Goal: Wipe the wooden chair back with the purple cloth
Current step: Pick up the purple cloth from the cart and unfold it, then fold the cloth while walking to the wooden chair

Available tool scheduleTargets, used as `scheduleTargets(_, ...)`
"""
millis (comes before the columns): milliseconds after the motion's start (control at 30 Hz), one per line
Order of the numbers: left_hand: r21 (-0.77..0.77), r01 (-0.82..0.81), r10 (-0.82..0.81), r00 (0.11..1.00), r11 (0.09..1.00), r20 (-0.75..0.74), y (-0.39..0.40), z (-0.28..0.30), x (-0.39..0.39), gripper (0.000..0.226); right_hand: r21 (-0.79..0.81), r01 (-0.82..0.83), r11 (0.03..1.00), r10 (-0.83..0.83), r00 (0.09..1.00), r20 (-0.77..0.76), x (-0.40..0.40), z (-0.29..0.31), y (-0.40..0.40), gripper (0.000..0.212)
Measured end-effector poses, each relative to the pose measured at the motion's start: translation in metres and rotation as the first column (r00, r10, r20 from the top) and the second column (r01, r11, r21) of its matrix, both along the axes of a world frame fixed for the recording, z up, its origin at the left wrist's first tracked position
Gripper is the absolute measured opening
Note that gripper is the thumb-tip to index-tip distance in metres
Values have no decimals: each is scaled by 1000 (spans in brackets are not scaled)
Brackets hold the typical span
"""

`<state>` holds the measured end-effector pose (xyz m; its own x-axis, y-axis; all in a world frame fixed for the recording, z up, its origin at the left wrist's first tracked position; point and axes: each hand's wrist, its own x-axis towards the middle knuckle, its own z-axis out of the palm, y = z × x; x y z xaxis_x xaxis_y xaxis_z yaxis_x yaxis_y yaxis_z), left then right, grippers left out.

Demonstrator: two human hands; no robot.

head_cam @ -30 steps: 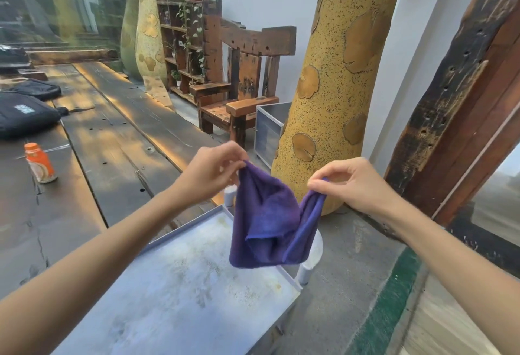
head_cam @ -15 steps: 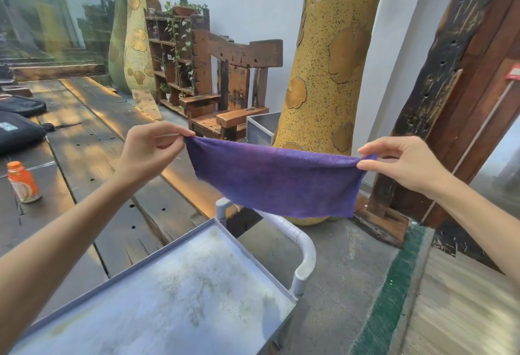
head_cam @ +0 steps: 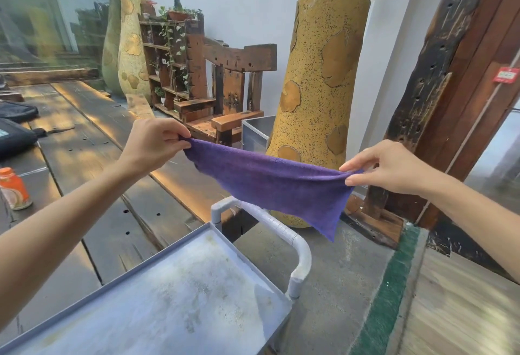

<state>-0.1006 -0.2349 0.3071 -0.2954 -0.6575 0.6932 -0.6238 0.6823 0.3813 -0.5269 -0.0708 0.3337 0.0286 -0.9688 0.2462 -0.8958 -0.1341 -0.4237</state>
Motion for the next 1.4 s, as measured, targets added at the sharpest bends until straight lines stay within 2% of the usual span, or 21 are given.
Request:
scheduleTargets(133, 36, 26, -30, 993, 999, 113, -4, 11, 2, 19, 82, 55, 995, -50, 997, -63, 3, -6, -1, 36)
scheduleTargets(233, -9, 16, -15, 987, 1000, 162, -10, 20, 2, 19, 155, 67, 986, -50, 992, -112, 5, -11, -3, 32)
scheduleTargets(300, -24, 3, 1, 985, 1000, 171, -13, 22, 2, 20, 165, 55, 985, -41, 995, -89, 7, -14, -3, 28)
scheduleTargets(434, 5, -52, 51, 986, 999, 160, -20, 23, 6, 20, 142, -4, 990, -13, 993, 118, 10, -20, -1, 9)
scheduleTargets(534, 41, -82, 76, 987, 996, 144, -24, 21, 10, 18, 63, -52, 997, 29, 947, 319, 9, -24, 3, 14)
scheduleTargets(634, 97, -60, 49, 993, 993, 111, -26, 17, 11, 13, -29, -25, 999, 36, 855, 518, 5, -29, 5, 20)
scheduleTargets(700, 176, -25, 4, 993, 984, 122, -29, 15, 10, 17, -51, -45, 998, 68, 738, 671, 4, -32, 5, 15)
scheduleTargets(767, 297, 39, -57, 997, 954, 50, -32, 13, 7, 17, -83, -38, 996, 89, 621, 778, 4, -34, 4, 14)
scheduleTargets(834, 412, 152, -85, 981, 899, -176, -35, 10, 0, 17, -127, 37, 991, 85, 559, 825, 6, -35, 3, 17)
scheduleTargets(901, 481, 323, -84, 888, 815, -453, -35, 6, -14, 24, -200, 141, 970, 88, 561, 823, 10, -39, 2, 14)
scheduleTargets(967, 500, 386, -7, 796, 775, -605, -35, 1, -32, 30, -274, 241, 931, 85, 587, 805, 16, -42, 0, 14)
scheduleTargets(1067, 518, 292, 102, 790, 804, -604, -31, 0, -53, 32, -335, 368, 868, 57, 595, 802, 21, -41, -1, 13)
scheduleTargets(1201, 555, 359, 87, 779, 750, -621, -22, 6, -74, 31, -327, 453, 829, 8, 576, 818, 9, -37, 6, 11)
scheduleTargets(1301, 581, 388, 83, 779, 715, -622, -19, 5, -95, 29, -276, 511, 814, -63, 550, 833, -11, -39, 10, 7)
scheduleTargets(1401, 640, 408, 119, 778, 651, -617, -15, -2, -118, 24, -157, 603, 782, -202, 483, 852, -23, -48, 5, 13)
